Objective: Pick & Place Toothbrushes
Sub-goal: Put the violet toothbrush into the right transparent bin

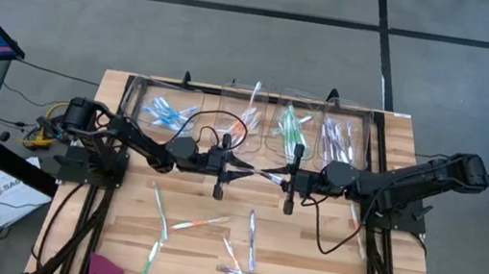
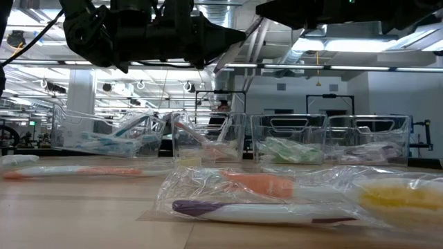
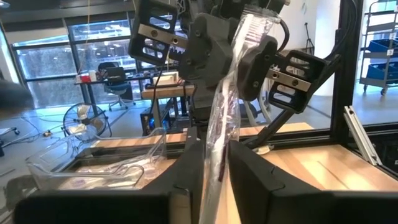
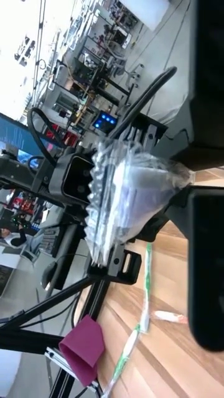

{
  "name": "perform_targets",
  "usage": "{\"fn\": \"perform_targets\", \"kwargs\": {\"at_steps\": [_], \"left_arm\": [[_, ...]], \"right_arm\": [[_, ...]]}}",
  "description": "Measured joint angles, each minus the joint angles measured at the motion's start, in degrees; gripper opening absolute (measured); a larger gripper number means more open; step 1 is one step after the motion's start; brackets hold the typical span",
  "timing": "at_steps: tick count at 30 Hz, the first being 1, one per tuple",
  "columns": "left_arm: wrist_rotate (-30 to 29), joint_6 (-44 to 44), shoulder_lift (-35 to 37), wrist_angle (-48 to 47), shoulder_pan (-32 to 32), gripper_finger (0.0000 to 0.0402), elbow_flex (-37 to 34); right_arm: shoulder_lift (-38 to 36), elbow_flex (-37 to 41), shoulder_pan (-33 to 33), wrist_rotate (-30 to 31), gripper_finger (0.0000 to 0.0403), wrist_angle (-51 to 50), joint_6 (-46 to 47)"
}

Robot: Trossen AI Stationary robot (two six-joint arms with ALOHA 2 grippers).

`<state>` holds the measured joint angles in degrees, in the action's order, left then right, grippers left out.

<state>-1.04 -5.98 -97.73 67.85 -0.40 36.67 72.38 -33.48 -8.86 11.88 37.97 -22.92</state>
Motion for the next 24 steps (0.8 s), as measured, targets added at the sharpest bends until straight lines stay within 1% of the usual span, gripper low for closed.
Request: {"fn": "perform_targets", "kwargs": {"at_steps": [6, 12, 16, 21, 24], "left_arm": [[0.0, 0.0, 0.0, 0.0, 0.0, 0.0101, 0.0], [0.2, 1.6, 0.0, 0.0, 0.0, 0.0153, 0.0], [0.2, 2.3, 0.0, -0.1, 0.0, 0.0191, 0.0], [0.2, 2.4, 0.0, -0.1, 0.0, 0.0227, -0.1], [0.2, 2.0, 0.1, -0.2, 0.0, 0.0241, -0.8]], "right_arm": [[0.0, 0.0, 0.0, 0.2, 0.0009, -0.1, 0.0], [-0.4, 0.0, 0.0, 0.7, 0.0007, -1.8, 0.0], [-0.4, 0.0, 0.0, 3.4, 0.0007, -4.3, 0.3], [-0.4, 0.0, -0.2, 4.4, 0.0007, -8.3, 2.6], [-1.8, 0.1, -1.1, 8.1, 0.0007, -12.6, 3.4]]}}
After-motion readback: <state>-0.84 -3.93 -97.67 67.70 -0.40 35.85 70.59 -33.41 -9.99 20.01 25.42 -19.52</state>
